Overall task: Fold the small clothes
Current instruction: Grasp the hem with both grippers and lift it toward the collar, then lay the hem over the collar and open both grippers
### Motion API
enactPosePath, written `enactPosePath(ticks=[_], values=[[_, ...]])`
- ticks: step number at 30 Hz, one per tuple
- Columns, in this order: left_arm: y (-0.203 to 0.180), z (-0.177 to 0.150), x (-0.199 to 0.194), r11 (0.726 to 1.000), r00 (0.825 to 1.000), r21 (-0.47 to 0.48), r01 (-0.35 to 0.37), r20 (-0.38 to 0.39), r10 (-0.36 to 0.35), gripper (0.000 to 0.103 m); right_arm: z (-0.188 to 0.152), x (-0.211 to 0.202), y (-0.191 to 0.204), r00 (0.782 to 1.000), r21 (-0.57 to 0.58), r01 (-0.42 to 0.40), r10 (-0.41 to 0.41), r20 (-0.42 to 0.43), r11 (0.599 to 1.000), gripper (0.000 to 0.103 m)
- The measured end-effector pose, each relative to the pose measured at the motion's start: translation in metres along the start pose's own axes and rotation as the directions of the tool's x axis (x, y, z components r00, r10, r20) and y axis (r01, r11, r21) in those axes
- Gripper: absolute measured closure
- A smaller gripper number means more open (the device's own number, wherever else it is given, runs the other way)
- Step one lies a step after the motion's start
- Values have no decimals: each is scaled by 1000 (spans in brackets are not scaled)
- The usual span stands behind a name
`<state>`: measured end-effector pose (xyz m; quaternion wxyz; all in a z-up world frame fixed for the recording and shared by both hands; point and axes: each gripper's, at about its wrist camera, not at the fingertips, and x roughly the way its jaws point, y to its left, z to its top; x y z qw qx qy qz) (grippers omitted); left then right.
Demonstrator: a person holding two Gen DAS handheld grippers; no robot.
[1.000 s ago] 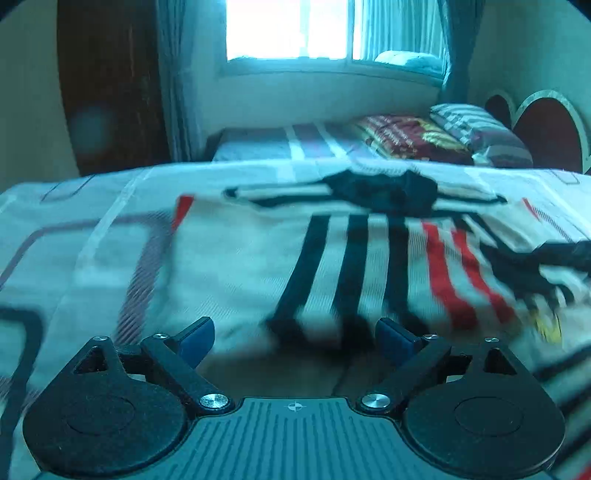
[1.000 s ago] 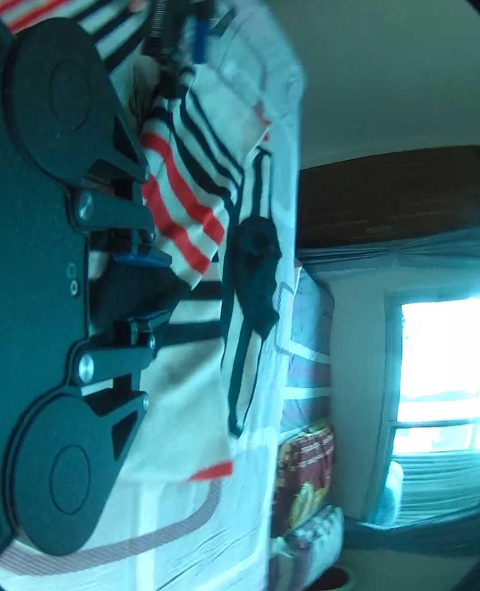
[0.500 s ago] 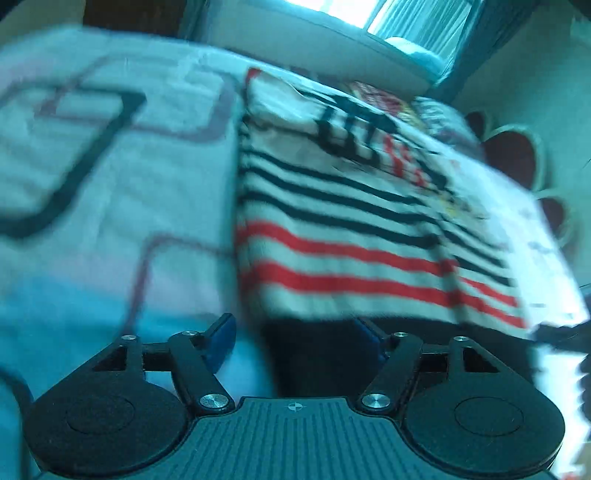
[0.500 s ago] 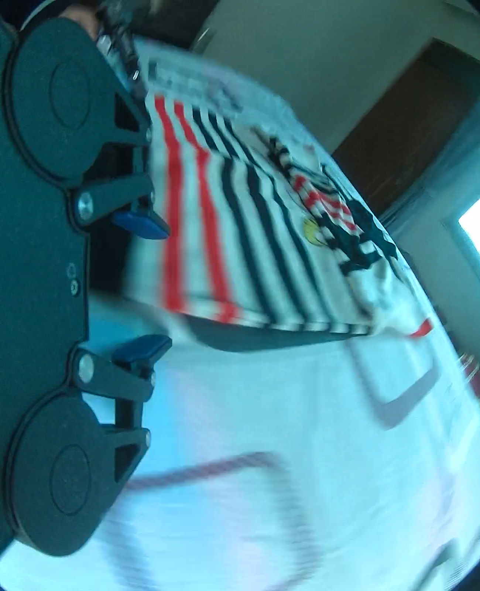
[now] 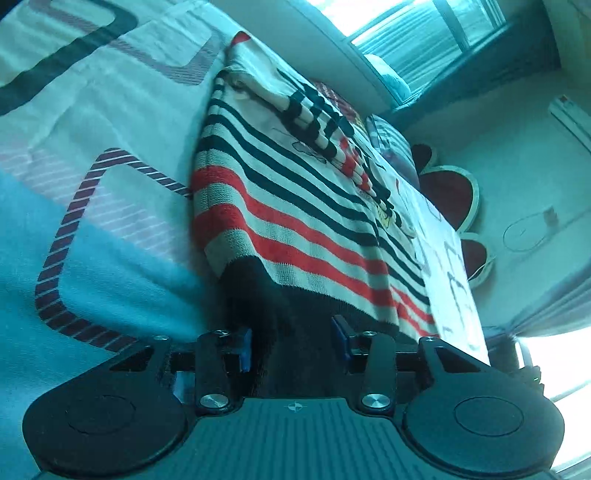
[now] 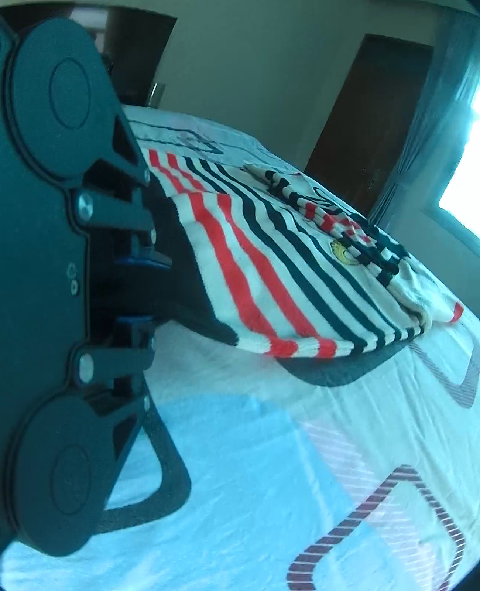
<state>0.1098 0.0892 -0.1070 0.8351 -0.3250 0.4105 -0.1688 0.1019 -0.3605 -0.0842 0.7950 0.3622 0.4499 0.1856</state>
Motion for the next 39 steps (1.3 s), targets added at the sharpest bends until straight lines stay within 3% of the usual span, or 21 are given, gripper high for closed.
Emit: enactPosePath(ticks=[1, 2, 7, 9, 11, 12, 14, 21, 26, 31, 35, 39], values=[[-1, 2, 0, 1000, 1000, 15, -22, 1, 22, 91, -1, -1, 2, 1000, -24, 18, -18, 12, 1000, 97], [-1, 3, 2, 998, 998, 25, -62, -3, 62, 97, -2, -2, 5, 999, -52, 40, -39, 21, 998, 97], [-10, 4, -30, 999, 994, 38, -23, 106, 18, 97, 3, -33, 29, 995, -157, 3, 13, 100, 988, 97], [-4, 0, -35, 997, 991, 35, -69, 114, 64, 97, 2, -41, 27, 993, -168, 3, 17, 113, 986, 97], [14, -6, -23, 993, 991, -2, -114, 77, 114, 97, -2, -32, 10, 996, -149, 43, -30, 84, 988, 97], [19, -9, -21, 996, 991, -16, -89, 96, 91, 97, -2, -22, -3, 996, -111, 76, -70, 57, 991, 97], [21, -8, -22, 996, 991, -44, -81, 103, 85, 97, -3, -20, -17, 997, -42, 49, -46, 64, 998, 97], [5, 5, -34, 997, 979, -64, -30, 198, 42, 97, 19, -34, 20, 987, -129, 19, 2, 160, 991, 97], [-27, 64, -29, 1000, 960, 6, -22, 280, 19, 97, 68, -36, 56, 964, -208, 19, 37, 262, 978, 97], [-53, 143, -3, 999, 945, 45, 0, 326, -14, 97, 139, -13, 77, 954, -223, 23, 46, 298, 975, 97], [-66, 208, 34, 998, 948, 68, -10, 318, -12, 97, 199, 18, 85, 955, -210, 20, 44, 294, 977, 97], [-60, 266, 83, 997, 960, 48, -68, 276, 52, 97, 254, 56, 77, 963, -149, -8, 48, 267, 989, 97]])
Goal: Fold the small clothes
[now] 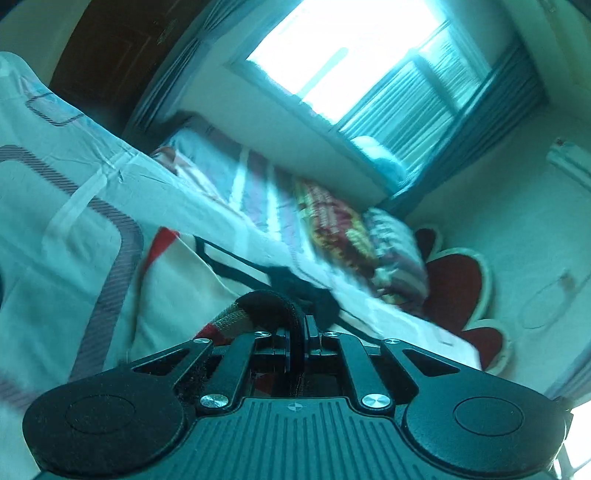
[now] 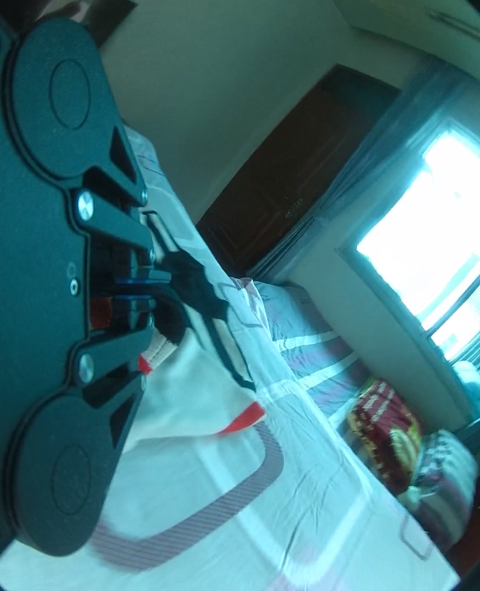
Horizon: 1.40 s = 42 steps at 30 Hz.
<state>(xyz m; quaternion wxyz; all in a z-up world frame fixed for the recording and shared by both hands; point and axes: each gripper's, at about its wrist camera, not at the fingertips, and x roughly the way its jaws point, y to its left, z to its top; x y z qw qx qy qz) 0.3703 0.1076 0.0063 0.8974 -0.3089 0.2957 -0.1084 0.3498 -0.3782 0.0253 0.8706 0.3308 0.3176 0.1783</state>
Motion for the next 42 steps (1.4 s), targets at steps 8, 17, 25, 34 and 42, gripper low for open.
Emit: enactPosePath(ticks=[8, 17, 25, 34, 42], values=[[50, 29, 112, 989, 996, -129, -77, -57, 70, 97, 38, 117, -66, 997, 134, 6, 5, -81, 991, 86], [68, 33, 119, 985, 995, -173, 0, 97, 17, 33, 53, 119, -87, 1000, 35, -1, 1, 7, 999, 70], [20, 23, 152, 897, 959, 398, -195, -117, 260, 34, 33, 127, -33, 983, -491, 40, -124, -139, 871, 50], [26, 22, 161, 879, 951, 416, -232, -93, 295, 34, 48, 163, -23, 972, -507, 193, -236, -22, 840, 60], [29, 33, 169, 886, 966, 429, -175, -99, 239, 41, 33, 165, -19, 969, -614, 93, -213, -126, 784, 58]])
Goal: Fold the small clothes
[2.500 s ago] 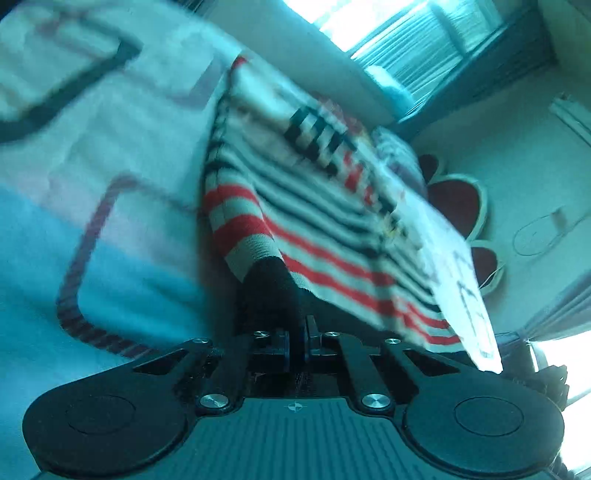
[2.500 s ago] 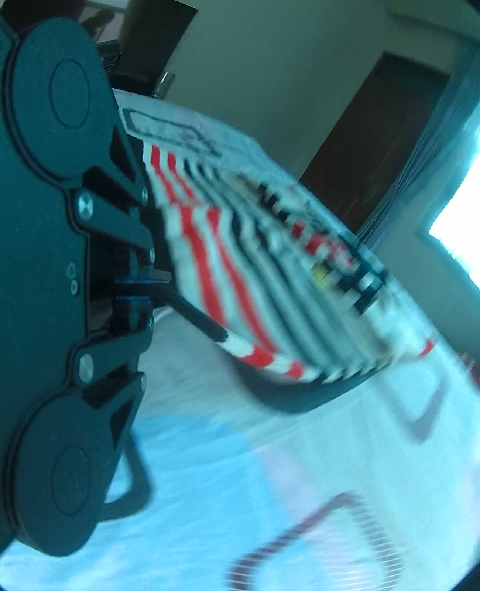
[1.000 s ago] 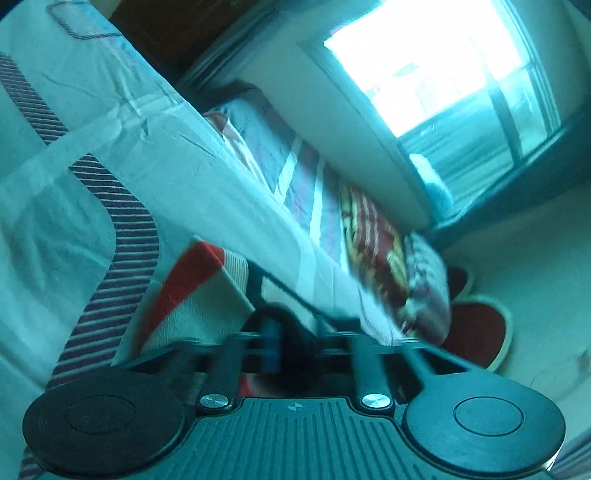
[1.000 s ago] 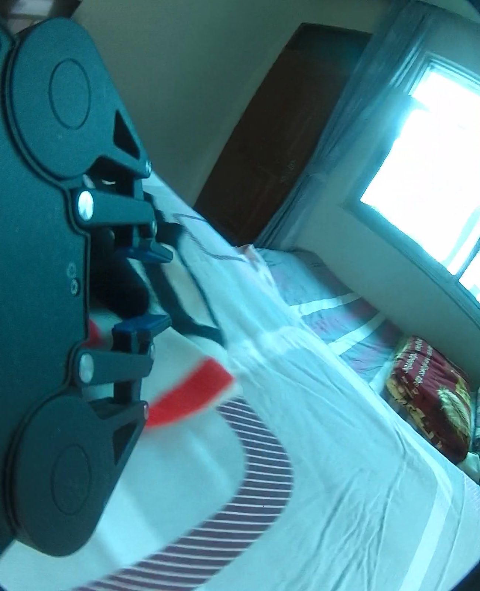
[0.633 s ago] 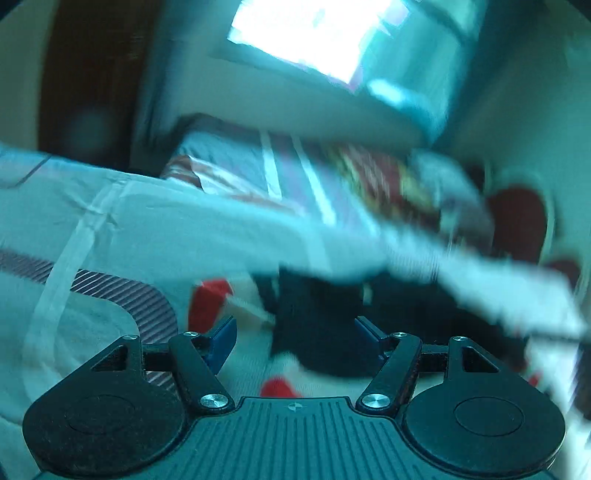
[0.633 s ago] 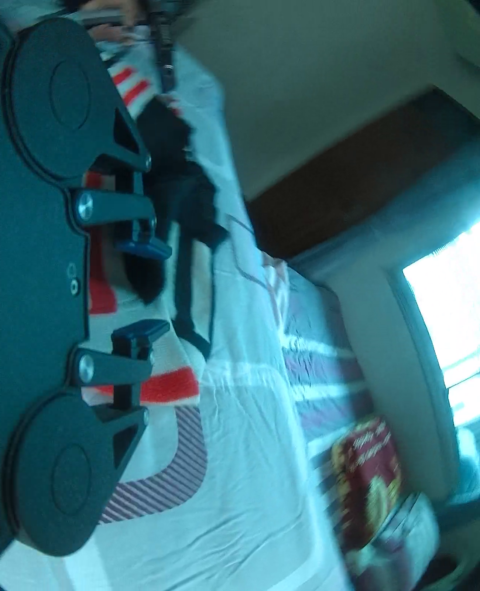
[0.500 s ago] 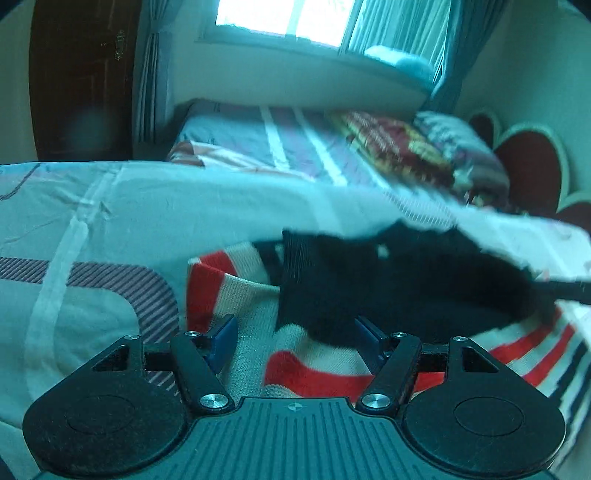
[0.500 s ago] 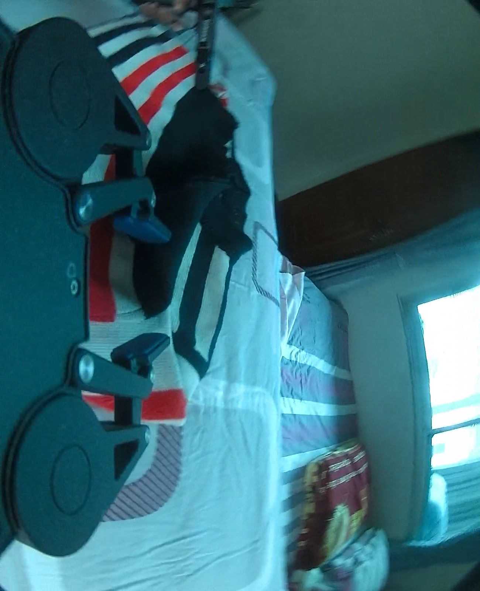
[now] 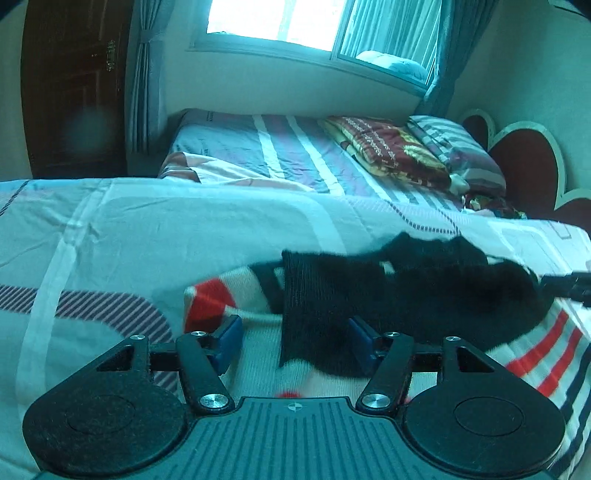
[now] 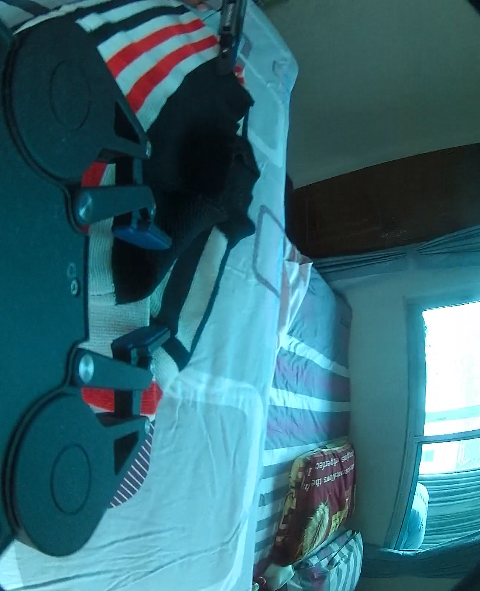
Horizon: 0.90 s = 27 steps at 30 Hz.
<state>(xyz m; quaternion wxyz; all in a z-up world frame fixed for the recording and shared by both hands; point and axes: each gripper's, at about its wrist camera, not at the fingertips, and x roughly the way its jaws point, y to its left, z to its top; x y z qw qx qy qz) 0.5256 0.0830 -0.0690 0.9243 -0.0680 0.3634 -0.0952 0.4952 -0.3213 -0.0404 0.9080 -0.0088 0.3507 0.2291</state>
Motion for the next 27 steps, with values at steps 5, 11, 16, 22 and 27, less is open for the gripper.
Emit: enactPosePath(ticks=[5, 11, 16, 22, 27], values=[[-7, 13, 14, 999, 999, 38, 4, -33, -2, 41, 4, 5, -3, 999, 48, -28, 25, 48, 998, 59], [-15, 16, 20, 994, 996, 107, 21, -83, -12, 41, -4, -18, 3, 997, -100, -79, 77, -24, 992, 55], [-14, 17, 23, 994, 997, 109, 26, -81, -17, 58, -9, 6, 22, 999, -212, 36, -37, 1, 977, 54], [-7, 18, 17, 996, 1000, 88, 8, -21, -6, 96, -4, 15, 18, 999, -116, 38, -36, 16, 992, 98], [-11, 13, 5, 996, 995, 83, -40, 92, 33, 96, 0, -10, 15, 990, -59, 63, -55, 128, 996, 98]])
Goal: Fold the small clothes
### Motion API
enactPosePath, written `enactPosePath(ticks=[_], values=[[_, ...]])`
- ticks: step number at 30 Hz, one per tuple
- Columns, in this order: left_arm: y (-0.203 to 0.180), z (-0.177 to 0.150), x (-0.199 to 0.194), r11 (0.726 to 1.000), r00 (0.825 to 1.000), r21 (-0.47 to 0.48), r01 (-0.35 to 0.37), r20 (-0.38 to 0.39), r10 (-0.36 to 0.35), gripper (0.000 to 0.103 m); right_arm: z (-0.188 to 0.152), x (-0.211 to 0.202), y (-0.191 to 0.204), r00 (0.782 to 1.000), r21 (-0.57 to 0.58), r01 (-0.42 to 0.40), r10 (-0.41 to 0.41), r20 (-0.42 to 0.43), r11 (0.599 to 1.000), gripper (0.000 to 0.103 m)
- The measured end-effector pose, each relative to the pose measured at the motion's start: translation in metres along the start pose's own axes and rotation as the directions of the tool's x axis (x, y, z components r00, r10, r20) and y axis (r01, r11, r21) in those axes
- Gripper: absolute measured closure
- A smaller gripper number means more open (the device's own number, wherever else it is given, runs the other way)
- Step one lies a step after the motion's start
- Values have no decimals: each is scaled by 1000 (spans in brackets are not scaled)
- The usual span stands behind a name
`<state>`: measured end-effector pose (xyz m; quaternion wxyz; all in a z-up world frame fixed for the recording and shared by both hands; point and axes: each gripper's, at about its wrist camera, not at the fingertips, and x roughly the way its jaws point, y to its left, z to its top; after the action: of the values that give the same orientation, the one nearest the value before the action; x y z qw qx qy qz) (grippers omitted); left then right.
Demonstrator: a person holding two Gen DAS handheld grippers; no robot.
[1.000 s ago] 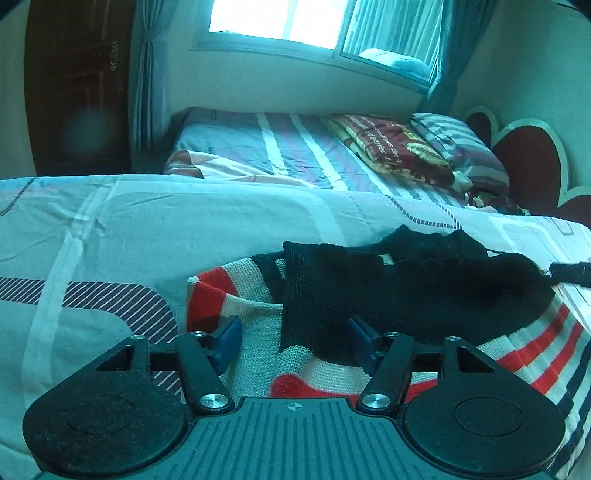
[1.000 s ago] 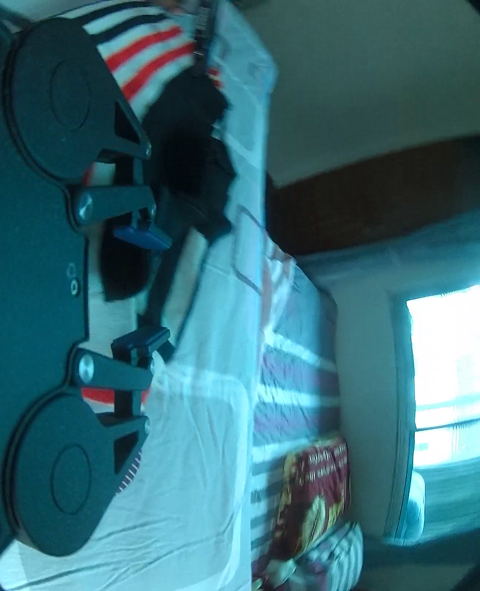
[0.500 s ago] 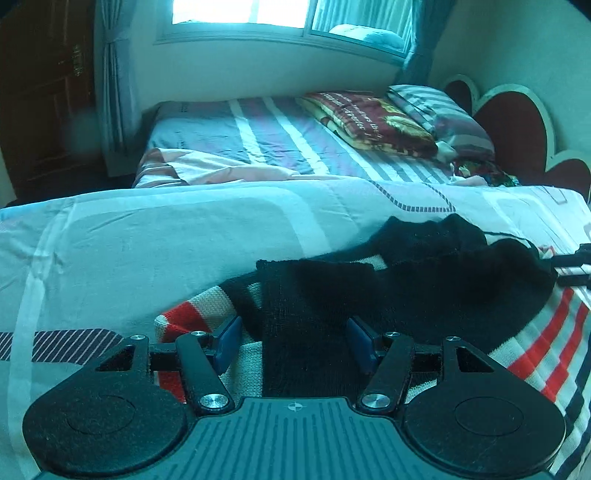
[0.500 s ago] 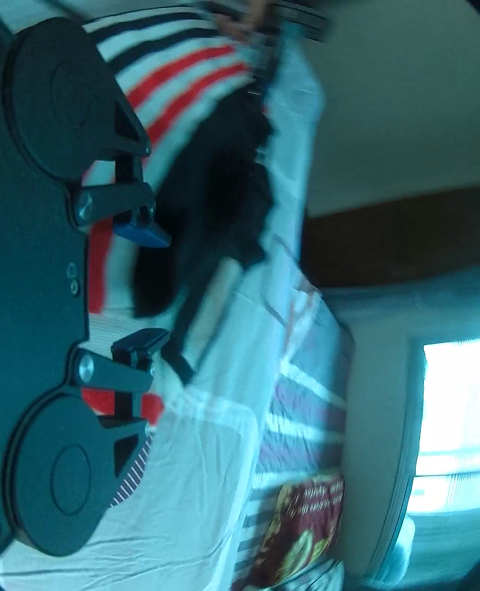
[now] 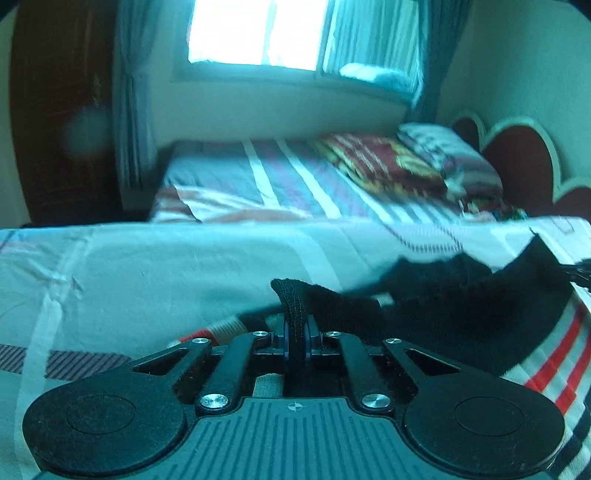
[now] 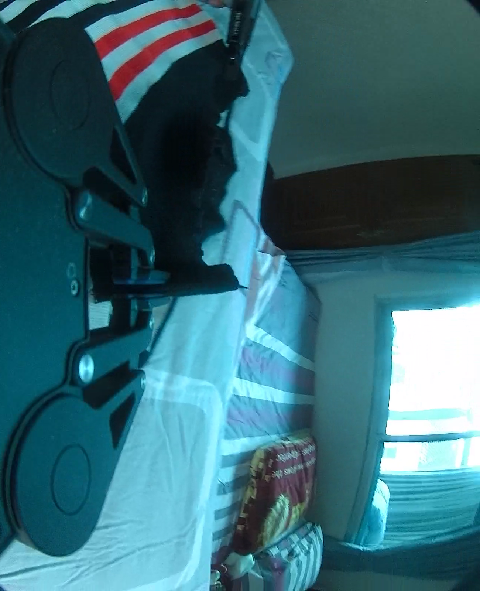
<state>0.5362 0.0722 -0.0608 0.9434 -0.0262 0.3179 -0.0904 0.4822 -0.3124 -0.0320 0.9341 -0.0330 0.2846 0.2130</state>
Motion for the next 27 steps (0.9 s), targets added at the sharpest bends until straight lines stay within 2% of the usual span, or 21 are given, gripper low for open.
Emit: enactPosePath(ticks=[2, 4, 5, 6, 8, 9, 10, 11, 12, 14, 15, 17, 19, 20, 22, 23, 24, 25, 27], values=[[0, 1, 3, 999, 999, 3, -39, 16, 39, 96, 1, 4, -3, 999, 8, 30, -30, -21, 1000, 98], [-2, -2, 17, 998, 997, 35, -59, -40, 60, 96, -8, 21, -8, 992, 17, 64, -62, -108, 998, 98], [-6, -5, 20, 995, 997, 65, -69, -41, 72, 96, -14, 28, -9, 989, 14, 72, -70, -132, 997, 98], [-7, -5, 21, 994, 996, 78, -78, -40, 82, 96, -16, 28, -8, 990, 12, 83, -81, -114, 996, 99], [-8, -3, 17, 992, 996, 90, -83, -38, 87, 93, -13, 26, -8, 988, 16, 101, -99, -117, 995, 92], [-6, -3, 12, 993, 995, 74, -91, -24, 93, 83, -11, 22, -6, 986, 14, 127, -124, -109, 992, 80], [-5, -2, 3, 990, 991, 52, -131, -2, 131, 59, -8, 13, -1, 983, -16, 160, -161, -85, 987, 75], [-5, -1, -13, 984, 984, 36, -174, 56, 172, 50, -6, 2, 7, 984, -59, 169, -171, -45, 984, 75], [-9, -2, -30, 982, 976, 31, -186, 118, 181, 50, -2, -7, 16, 988, -100, 153, -155, -17, 983, 75], [-28, 1, -43, 996, 988, 50, -74, 137, 67, 51, 4, -12, 41, 998, -170, 50, -54, -19, 984, 74], [-44, 2, -39, 995, 993, 95, -17, 116, 6, 51, 6, -8, 54, 1000, -199, -10, 4, -31, 980, 74], [-78, 3, -21, 979, 994, 179, 99, 16, -103, 50, 8, 17, 80, 992, -237, -100, 79, -94, 966, 72], [-102, 2, -1, 964, 989, 221, 147, -44, -141, 50, 11, 48, 96, 982, -226, -144, 110, -156, 963, 75], [-106, 1, 9, 965, 989, 219, 144, -64, -134, 50, 11, 59, 100, 977, -207, -158, 123, -171, 965, 76], [-107, -6, 22, 961, 995, 266, 76, -82, -56, 50, 8, 74, 105, 973, -218, -174, 133, -190, 960, 74], [-101, -11, 20, 955, 999, 295, 28, -41, -17, 45, 5, 73, 105, 973, -256, -178, 131, -189, 950, 74], [-88, -13, 16, 959, 999, 280, -30, -16, 36, 39, 4, 70, 100, 978, -290, -153, 102, -183, 945, 74], [-69, -13, 14, 970, 997, 231, -78, -10, 82, 33, 2, 62, 90, 985, -303, -95, 45, -167, 948, 74], [-32, -12, 6, 992, 997, 97, -80, -7, 81, 33, -2, 49, 51, 987, -252, 29, -68, -145, 967, 74]])
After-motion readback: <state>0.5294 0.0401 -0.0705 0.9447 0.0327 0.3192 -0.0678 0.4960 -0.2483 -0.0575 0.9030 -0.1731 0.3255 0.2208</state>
